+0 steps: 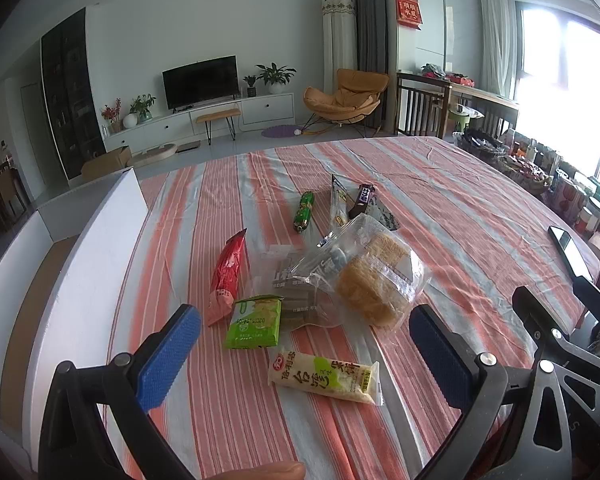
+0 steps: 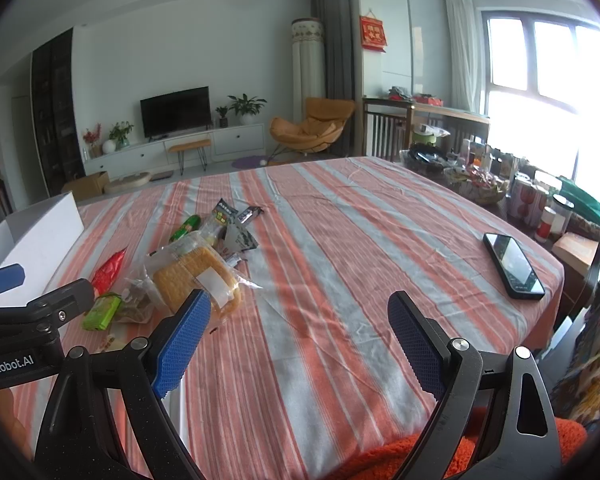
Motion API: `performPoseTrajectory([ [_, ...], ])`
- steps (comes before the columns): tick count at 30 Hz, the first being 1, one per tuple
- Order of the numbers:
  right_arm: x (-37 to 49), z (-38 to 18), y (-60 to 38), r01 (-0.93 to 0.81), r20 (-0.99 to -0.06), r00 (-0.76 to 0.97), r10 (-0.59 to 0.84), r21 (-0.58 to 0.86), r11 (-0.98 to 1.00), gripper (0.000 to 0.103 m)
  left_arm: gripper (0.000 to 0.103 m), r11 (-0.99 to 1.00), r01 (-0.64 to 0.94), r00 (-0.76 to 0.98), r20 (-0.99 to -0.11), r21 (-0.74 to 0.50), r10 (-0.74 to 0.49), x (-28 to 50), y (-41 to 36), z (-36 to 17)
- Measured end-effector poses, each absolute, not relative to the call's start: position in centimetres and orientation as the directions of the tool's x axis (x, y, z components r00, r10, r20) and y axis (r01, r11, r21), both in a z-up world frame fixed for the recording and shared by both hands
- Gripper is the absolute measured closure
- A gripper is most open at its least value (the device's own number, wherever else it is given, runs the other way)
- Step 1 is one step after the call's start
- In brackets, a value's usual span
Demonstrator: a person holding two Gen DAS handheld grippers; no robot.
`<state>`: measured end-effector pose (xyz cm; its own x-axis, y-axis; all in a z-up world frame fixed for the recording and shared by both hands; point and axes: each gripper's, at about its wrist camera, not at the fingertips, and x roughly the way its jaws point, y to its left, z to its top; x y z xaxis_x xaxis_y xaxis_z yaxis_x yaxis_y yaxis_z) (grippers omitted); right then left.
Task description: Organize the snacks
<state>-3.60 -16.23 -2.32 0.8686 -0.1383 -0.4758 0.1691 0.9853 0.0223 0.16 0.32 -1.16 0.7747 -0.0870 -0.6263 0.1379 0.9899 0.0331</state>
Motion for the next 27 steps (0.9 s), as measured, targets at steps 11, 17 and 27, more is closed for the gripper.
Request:
performPoseTrajectory([
  [11, -3.58, -2.31, -16.19, 0.169, -0.478, 0.868, -0.138, 0.022, 0.985, 0.011, 0.0, 0.99, 0.137, 0.774, -0.627, 0.03, -0.088, 0.18, 0.37, -1.12],
  [17, -3.57, -2.33, -16.11, 0.168, -0.479, 0.867, -0.138, 0.021, 0.986, 0.011, 0.0, 0.99, 0.136, 0.773, -0.628, 0.029, -0.087, 0.16, 0.36, -1.15],
  [27, -3.52, -2.39, -16.23, 0.168, -0.483, 0.865, -0.137, 0.021, 0.986, 0.011, 0.0, 0.991, 0.133, 0.769, -0.633, 0.024, -0.088, 0.02, 0.58, -1.39],
])
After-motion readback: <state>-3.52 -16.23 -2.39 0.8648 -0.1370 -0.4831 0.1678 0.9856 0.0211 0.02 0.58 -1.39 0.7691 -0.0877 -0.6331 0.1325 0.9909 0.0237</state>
